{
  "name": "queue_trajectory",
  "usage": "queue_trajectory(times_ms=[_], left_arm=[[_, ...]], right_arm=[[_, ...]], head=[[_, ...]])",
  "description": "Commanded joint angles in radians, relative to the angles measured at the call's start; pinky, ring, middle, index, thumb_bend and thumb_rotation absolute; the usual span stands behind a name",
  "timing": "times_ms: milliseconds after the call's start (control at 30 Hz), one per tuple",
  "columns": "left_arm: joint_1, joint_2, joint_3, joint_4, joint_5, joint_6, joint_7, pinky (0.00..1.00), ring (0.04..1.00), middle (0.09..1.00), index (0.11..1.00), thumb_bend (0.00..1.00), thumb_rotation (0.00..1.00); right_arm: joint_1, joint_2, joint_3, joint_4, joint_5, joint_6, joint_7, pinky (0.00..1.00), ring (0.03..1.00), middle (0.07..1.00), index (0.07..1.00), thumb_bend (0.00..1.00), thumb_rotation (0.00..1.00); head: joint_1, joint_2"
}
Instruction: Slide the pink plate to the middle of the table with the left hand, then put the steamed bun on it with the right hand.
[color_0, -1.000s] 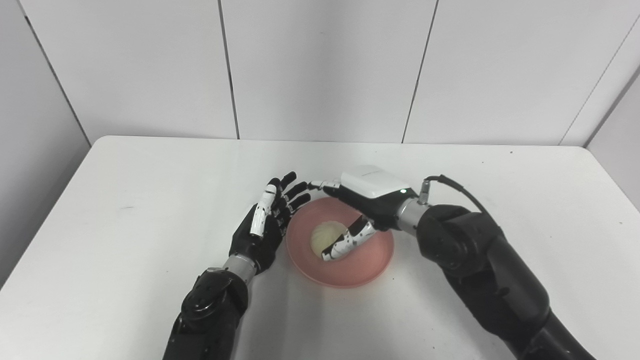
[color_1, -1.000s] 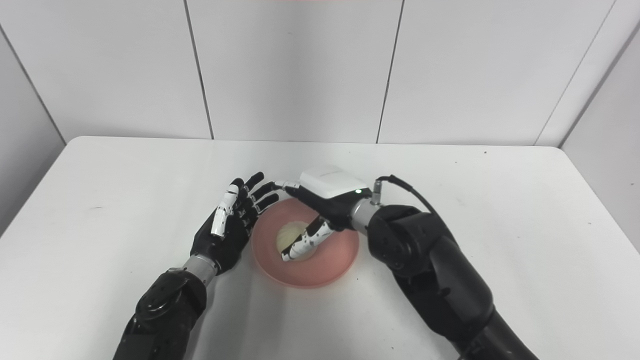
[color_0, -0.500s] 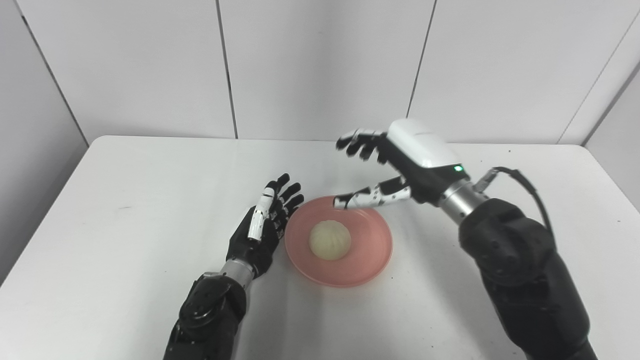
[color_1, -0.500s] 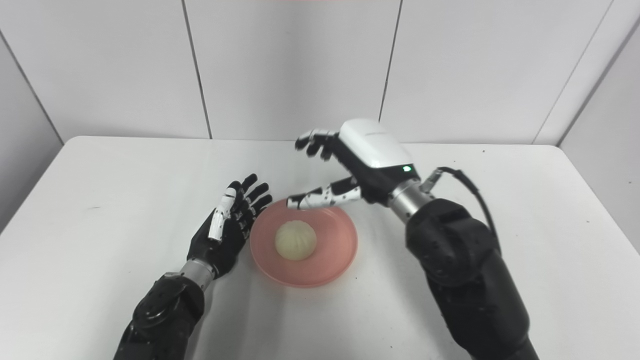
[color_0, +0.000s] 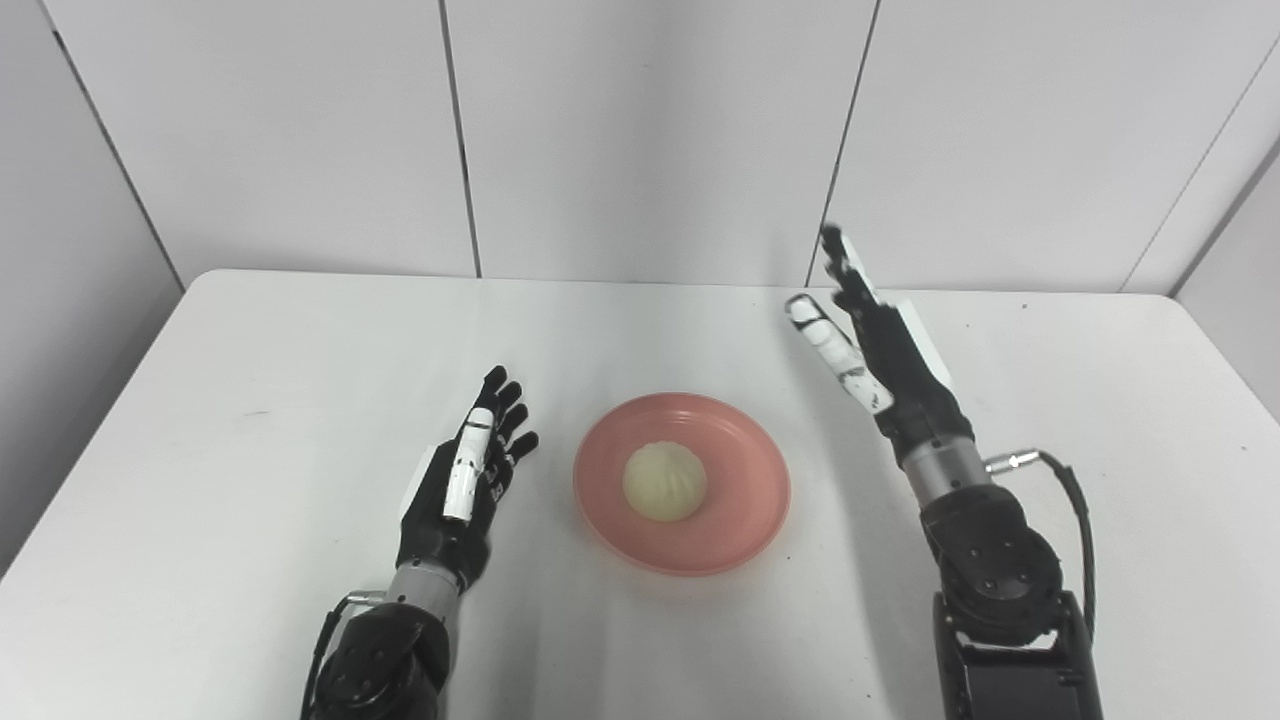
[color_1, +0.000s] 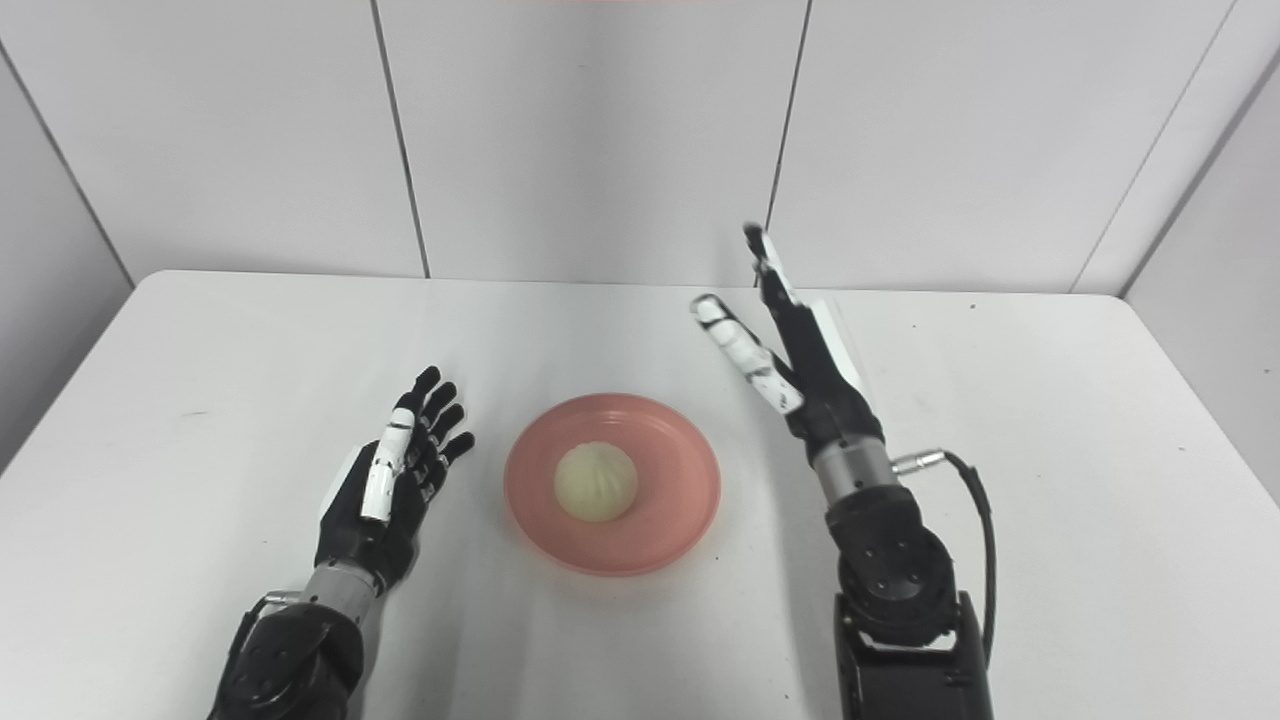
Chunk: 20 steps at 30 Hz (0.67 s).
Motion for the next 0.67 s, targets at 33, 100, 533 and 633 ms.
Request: queue_trajectory(times_ms=[33, 100, 533, 633], left_arm=[[0.008, 0.004, 0.002, 0.023, 0.012, -0.015, 0.009, 1.0, 0.996, 1.0, 1.0, 0.38, 1.0], [0.009, 0.005, 0.002, 0.027, 0.014, -0.019, 0.009, 1.0, 0.996, 1.0, 1.0, 0.38, 1.0], [-0.007, 0.013, 0.01, 0.103, 0.011, -0.066, 0.009, 1.0, 0.992, 1.0, 1.0, 0.37, 1.0], [-0.013, 0.016, 0.011, 0.117, 0.013, -0.07, 0.008, 1.0, 0.992, 1.0, 1.0, 0.36, 1.0]], right_arm=[[0.0, 0.02, 0.009, 0.01, 0.061, -0.101, -0.049, 1.0, 1.0, 1.0, 1.0, 0.75, 1.0], [0.012, 0.024, 0.019, 0.017, 0.079, -0.116, -0.063, 1.0, 1.0, 1.0, 1.0, 0.65, 1.0], [0.06, 0.009, 0.056, 0.157, 0.175, -0.216, -0.097, 1.0, 1.0, 1.0, 1.0, 0.31, 1.0], [0.06, 0.009, 0.053, 0.181, 0.204, -0.232, -0.101, 1.0, 1.0, 1.0, 1.0, 0.3, 1.0]], head=[[0.0, -0.003], [0.003, -0.003], [0.015, -0.02], [0.018, -0.019]])
